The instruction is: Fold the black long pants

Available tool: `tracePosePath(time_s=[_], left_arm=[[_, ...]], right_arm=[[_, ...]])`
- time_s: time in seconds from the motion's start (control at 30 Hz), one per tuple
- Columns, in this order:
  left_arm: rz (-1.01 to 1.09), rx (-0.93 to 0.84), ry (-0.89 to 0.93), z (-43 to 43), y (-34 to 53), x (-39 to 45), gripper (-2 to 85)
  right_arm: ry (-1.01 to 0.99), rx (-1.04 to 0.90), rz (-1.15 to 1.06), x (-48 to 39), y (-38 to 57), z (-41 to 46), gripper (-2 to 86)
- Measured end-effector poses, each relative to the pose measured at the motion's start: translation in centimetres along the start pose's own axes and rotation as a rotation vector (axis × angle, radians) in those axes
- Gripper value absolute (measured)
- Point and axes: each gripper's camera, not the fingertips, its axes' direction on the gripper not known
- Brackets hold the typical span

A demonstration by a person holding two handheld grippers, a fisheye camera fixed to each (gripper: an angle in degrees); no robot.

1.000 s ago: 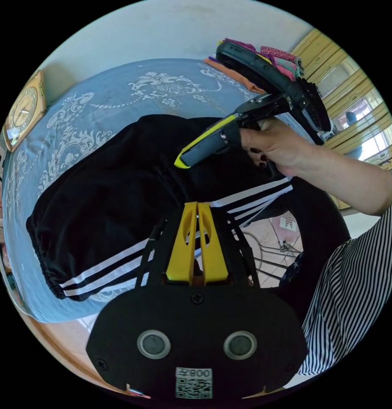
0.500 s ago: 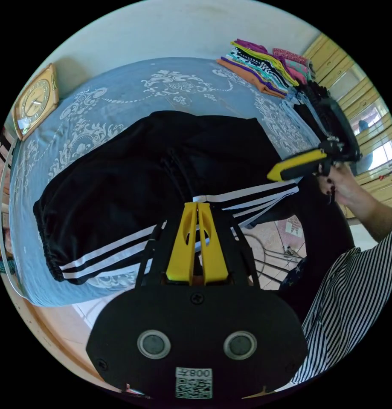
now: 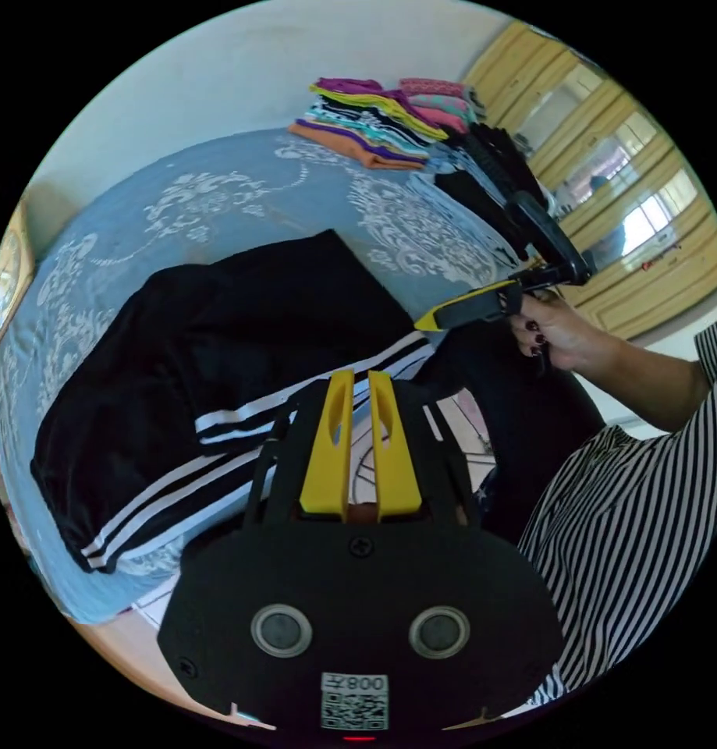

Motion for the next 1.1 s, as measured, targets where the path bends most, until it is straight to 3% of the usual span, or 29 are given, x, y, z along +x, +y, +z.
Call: tracePosePath(time_s=[0.23,0.4,0.63,1.1], left_arm=[[0.197,-0.082,-0.031,3.1,-8.4,10.5,9.1],[0.256,-0.149,-0.203,4.9,-11.8,15.1,5.7],[0.226,-0.145,-0.139,2.4,-14.7,16.0,3.1],[0.255,-0.093,-0.065,-2.8,-16.3,15.5,2.7]], right_arm=[[-0.089,0.006,0.102,6.0,1.8,-0.1,0.2],[-0.147,0.038,0.11,8.8,2.2,-0.7,0.7],[-0.167,0.178,0.079,12.8,-1.2,-3.0,5.2],[-0.14,0.082,0.1,15.9,-9.0,-1.7,7.7]])
